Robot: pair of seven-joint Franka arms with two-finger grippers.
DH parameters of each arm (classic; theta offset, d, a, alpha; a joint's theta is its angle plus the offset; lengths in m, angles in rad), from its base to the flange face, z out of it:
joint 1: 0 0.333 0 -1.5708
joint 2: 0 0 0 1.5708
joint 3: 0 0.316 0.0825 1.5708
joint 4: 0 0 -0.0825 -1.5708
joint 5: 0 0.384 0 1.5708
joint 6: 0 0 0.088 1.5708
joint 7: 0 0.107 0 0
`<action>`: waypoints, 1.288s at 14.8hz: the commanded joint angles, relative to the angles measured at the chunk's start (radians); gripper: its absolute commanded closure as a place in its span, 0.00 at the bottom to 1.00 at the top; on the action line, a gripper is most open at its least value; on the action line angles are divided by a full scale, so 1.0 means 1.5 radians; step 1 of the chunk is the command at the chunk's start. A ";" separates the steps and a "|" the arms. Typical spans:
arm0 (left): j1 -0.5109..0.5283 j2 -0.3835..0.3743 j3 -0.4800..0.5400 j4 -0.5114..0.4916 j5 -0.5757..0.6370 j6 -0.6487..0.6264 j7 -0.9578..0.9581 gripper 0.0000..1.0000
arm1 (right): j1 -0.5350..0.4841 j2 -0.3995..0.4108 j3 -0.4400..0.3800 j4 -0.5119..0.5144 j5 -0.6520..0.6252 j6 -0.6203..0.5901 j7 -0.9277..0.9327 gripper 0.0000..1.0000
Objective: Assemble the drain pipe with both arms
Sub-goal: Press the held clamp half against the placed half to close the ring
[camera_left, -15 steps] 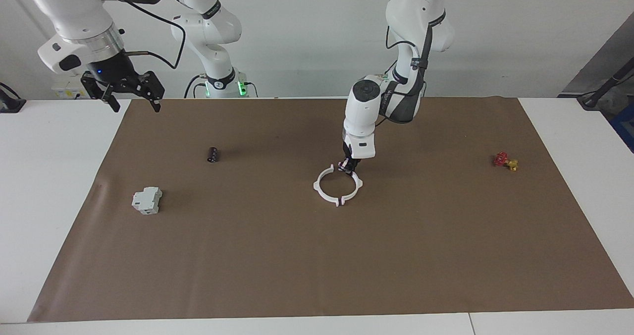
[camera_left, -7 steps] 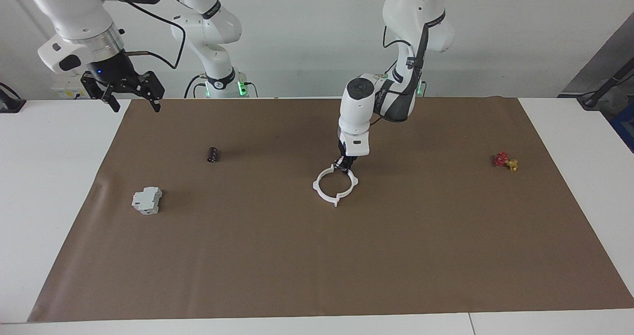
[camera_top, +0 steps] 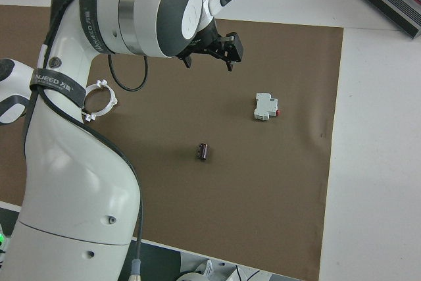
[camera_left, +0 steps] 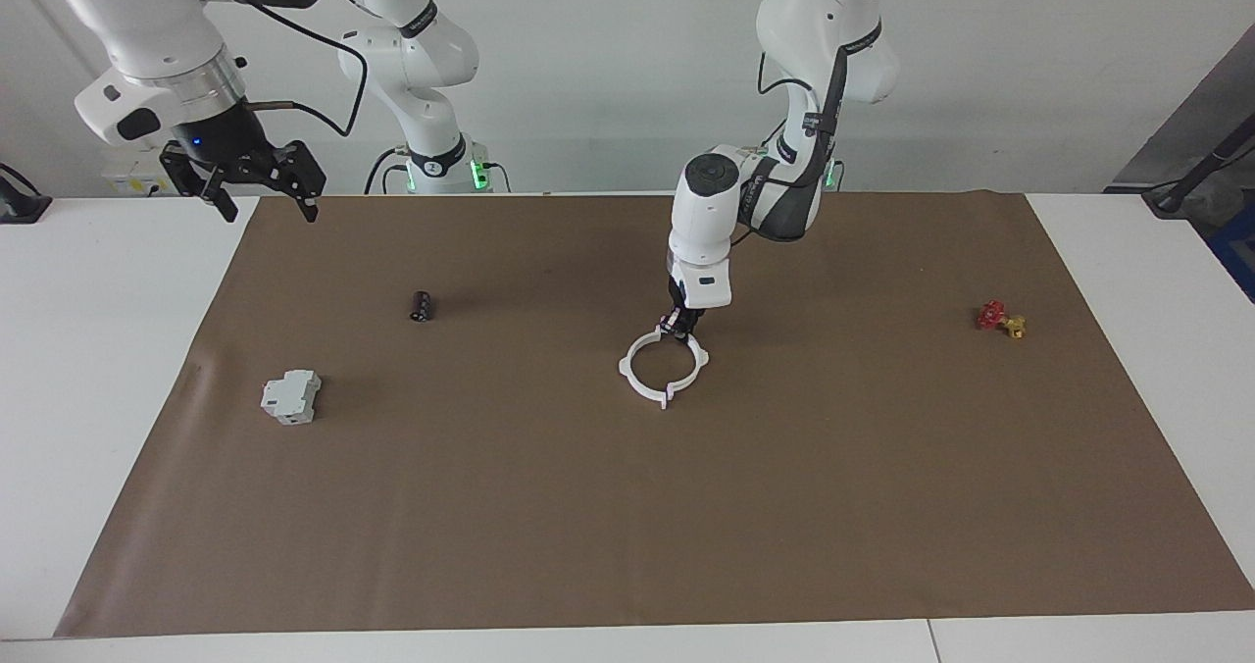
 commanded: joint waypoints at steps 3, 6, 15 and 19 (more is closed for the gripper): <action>-0.012 0.017 0.013 0.002 0.018 0.015 -0.019 1.00 | -0.004 -0.007 0.003 -0.009 -0.001 0.006 -0.010 0.00; -0.007 0.026 0.014 0.020 0.026 0.016 -0.019 1.00 | -0.004 -0.007 0.003 -0.009 -0.001 0.007 -0.010 0.00; -0.006 0.042 0.014 0.043 0.039 0.008 -0.020 1.00 | -0.004 -0.007 0.003 -0.009 -0.001 0.006 -0.010 0.00; -0.010 0.041 0.015 0.044 0.065 -0.021 -0.027 1.00 | -0.004 -0.007 0.003 -0.009 -0.001 0.006 -0.010 0.00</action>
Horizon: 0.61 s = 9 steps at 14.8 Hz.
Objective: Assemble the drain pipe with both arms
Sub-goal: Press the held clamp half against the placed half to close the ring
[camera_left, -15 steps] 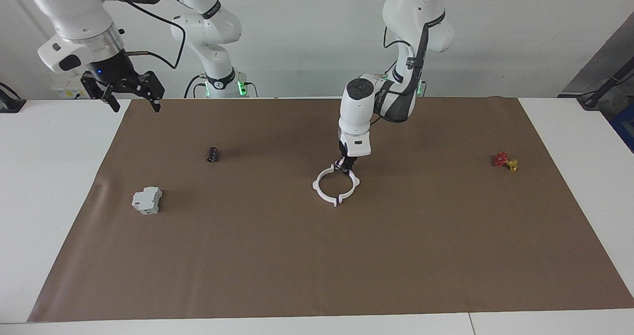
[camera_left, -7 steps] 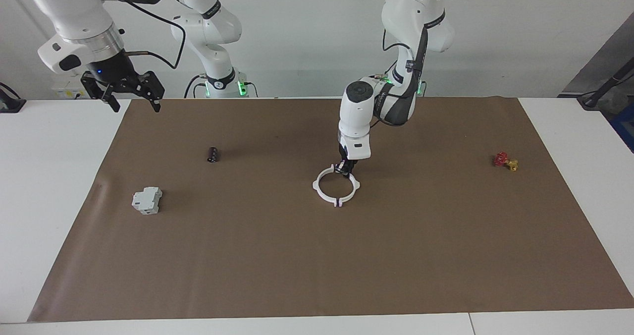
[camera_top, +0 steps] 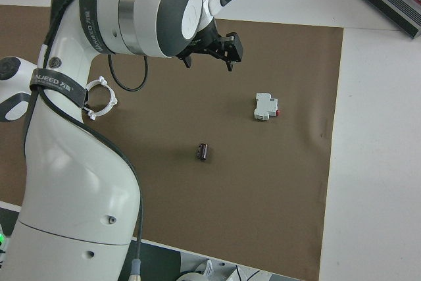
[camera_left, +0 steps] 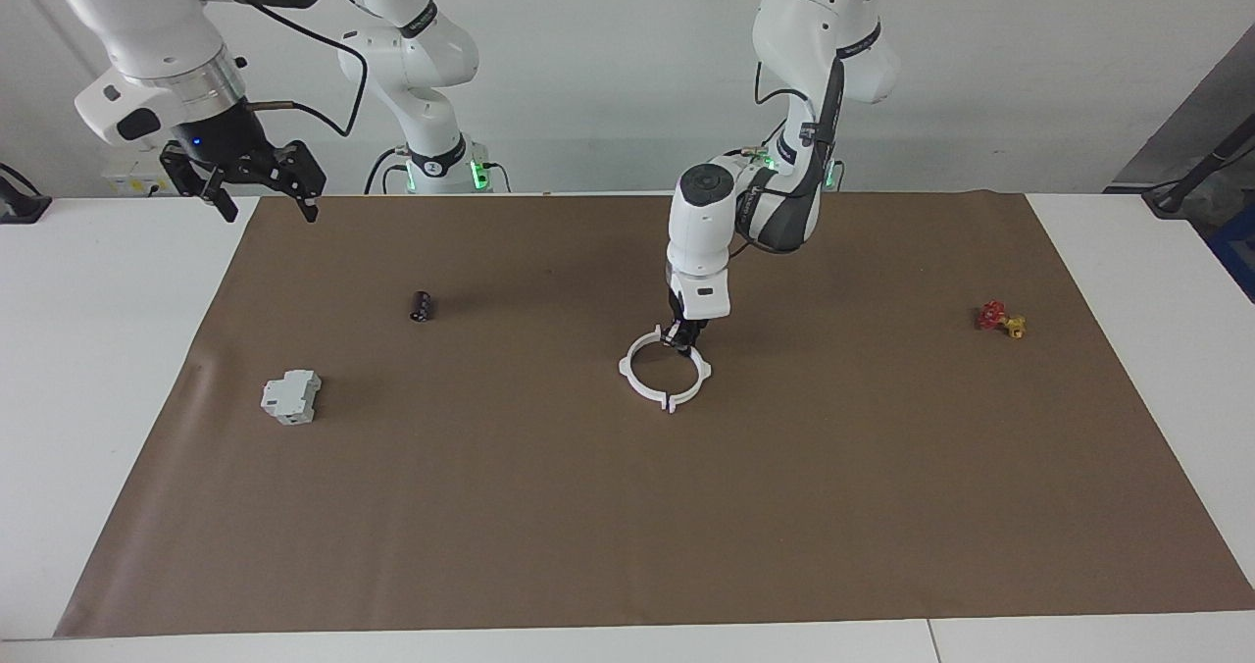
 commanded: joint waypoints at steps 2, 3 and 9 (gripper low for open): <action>-0.009 0.009 0.008 0.027 0.036 -0.049 -0.024 1.00 | -0.004 -0.007 0.003 -0.009 -0.001 0.006 -0.010 0.00; -0.010 0.009 0.008 0.036 0.041 -0.066 -0.025 1.00 | -0.004 -0.007 0.003 -0.009 -0.001 0.006 -0.010 0.00; -0.009 0.009 0.007 0.054 0.057 -0.097 -0.043 1.00 | -0.004 -0.007 0.003 -0.009 -0.001 0.006 -0.010 0.00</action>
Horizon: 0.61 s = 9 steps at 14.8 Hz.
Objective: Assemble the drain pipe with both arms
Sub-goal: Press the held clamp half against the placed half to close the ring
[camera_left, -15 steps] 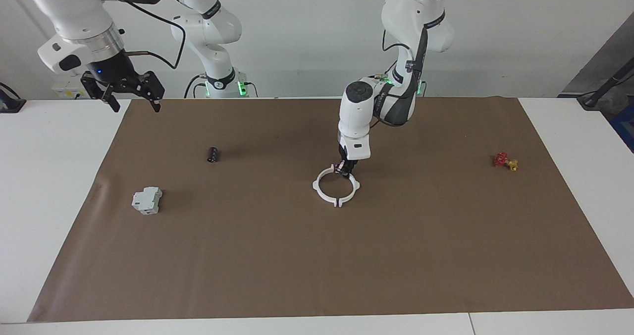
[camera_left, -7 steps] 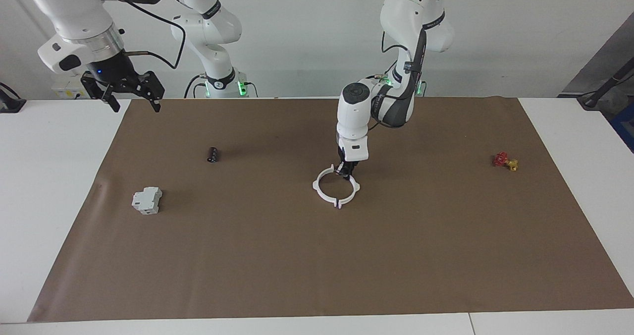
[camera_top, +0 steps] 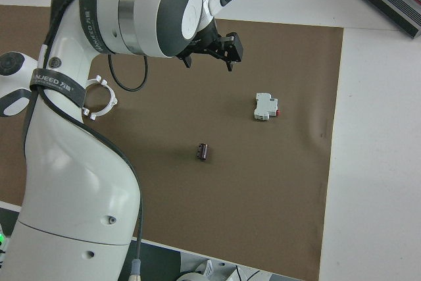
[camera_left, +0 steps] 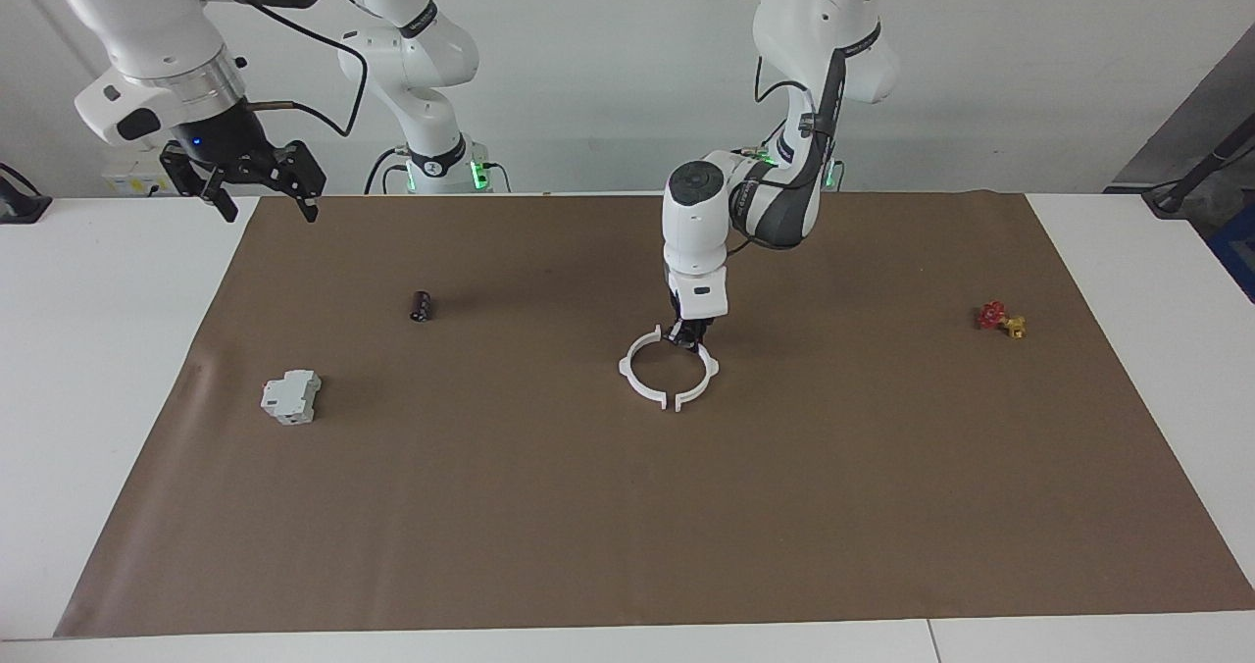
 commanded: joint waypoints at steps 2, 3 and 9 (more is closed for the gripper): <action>-0.008 0.010 0.007 0.012 0.025 -0.010 -0.043 1.00 | -0.004 -0.007 0.003 -0.009 -0.001 0.006 -0.010 0.00; -0.009 0.009 0.007 0.011 0.026 -0.007 -0.050 1.00 | -0.004 -0.007 0.003 -0.009 -0.001 0.006 -0.010 0.00; -0.010 0.015 0.006 0.009 0.026 0.034 -0.070 1.00 | -0.004 -0.007 0.003 -0.009 -0.001 0.006 -0.010 0.00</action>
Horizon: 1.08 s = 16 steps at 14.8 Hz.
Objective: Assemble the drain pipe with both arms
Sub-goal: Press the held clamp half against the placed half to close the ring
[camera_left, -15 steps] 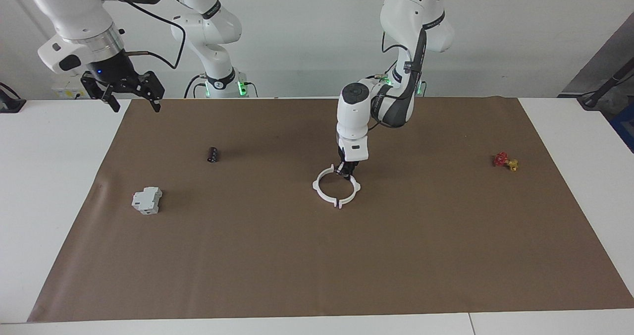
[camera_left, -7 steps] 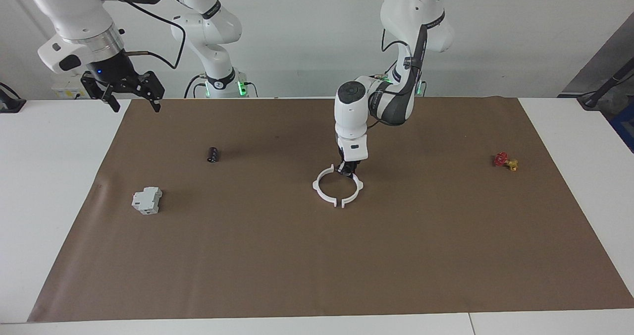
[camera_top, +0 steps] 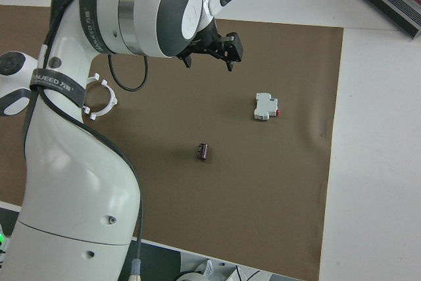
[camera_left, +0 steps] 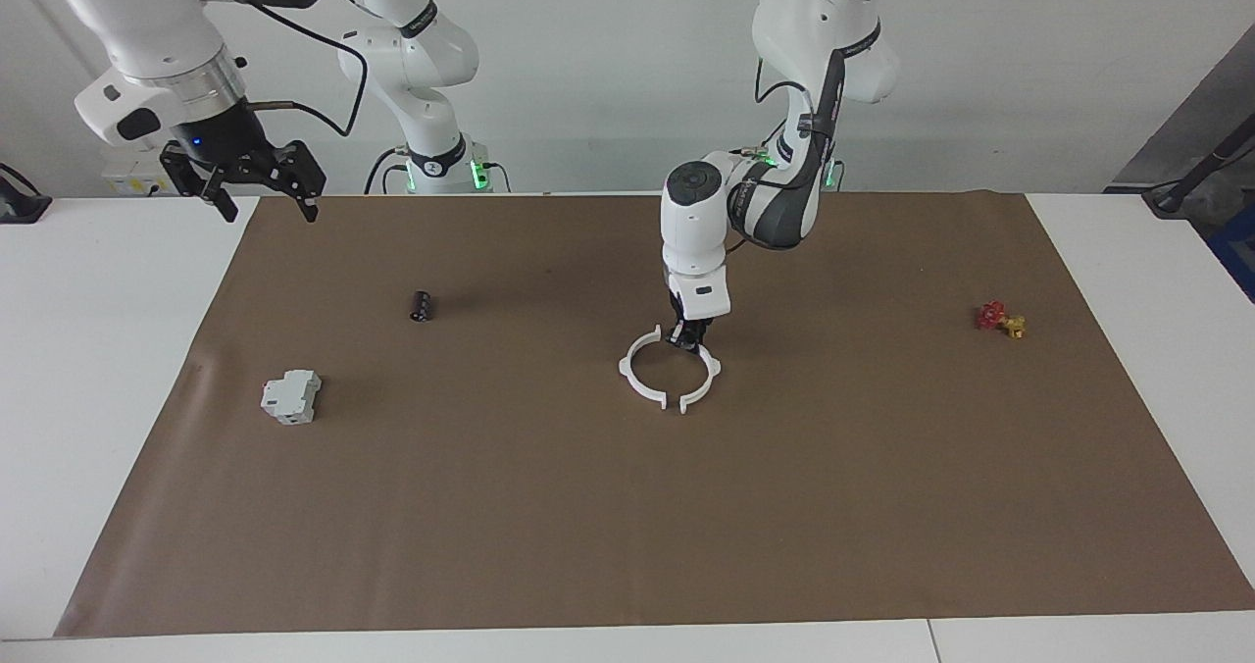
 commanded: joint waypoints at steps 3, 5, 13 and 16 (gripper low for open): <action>-0.009 0.013 0.007 0.008 0.017 0.025 -0.019 1.00 | -0.004 -0.007 0.003 -0.009 -0.001 0.006 -0.010 0.00; -0.009 0.013 0.007 0.006 0.017 0.026 -0.019 1.00 | -0.004 -0.007 0.003 -0.009 -0.001 0.006 -0.010 0.00; -0.011 0.012 0.007 -0.006 0.018 0.026 -0.015 1.00 | -0.004 -0.007 0.003 -0.009 -0.001 0.006 -0.010 0.00; -0.012 0.011 0.006 -0.009 0.019 0.026 -0.014 1.00 | -0.004 -0.007 0.003 -0.009 -0.001 0.006 -0.010 0.00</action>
